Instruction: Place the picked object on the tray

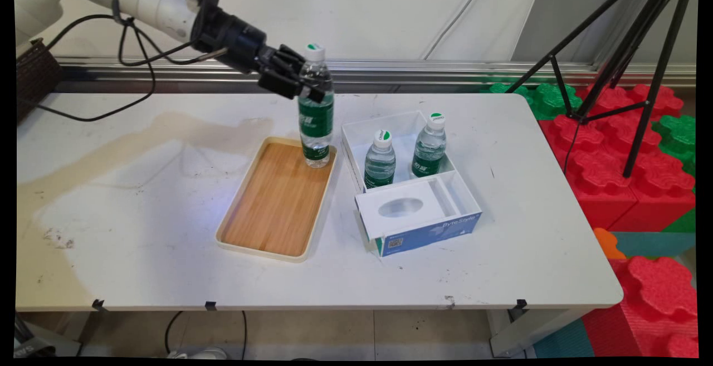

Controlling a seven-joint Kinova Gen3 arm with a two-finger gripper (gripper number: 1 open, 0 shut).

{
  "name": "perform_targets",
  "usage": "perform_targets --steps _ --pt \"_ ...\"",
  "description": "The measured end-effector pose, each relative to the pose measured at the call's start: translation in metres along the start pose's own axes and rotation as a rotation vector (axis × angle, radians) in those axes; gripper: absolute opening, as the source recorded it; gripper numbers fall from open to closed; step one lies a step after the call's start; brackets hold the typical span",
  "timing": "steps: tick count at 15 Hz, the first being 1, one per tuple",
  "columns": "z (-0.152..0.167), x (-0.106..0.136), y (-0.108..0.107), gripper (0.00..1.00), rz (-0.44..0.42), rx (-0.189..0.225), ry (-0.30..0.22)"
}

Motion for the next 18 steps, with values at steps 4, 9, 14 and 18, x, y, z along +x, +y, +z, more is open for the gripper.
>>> perform_targets --steps 4,9,14,18 --pt "-0.014 -0.012 0.009 0.00 -0.005 -0.020 -0.018" --pt "-0.033 -0.035 0.021 0.00 -0.005 -0.051 -0.048" --pt "-0.038 -0.052 0.030 0.00 -0.004 -0.067 -0.065" --pt "-0.039 -0.067 0.038 0.00 -0.007 -0.081 -0.078"
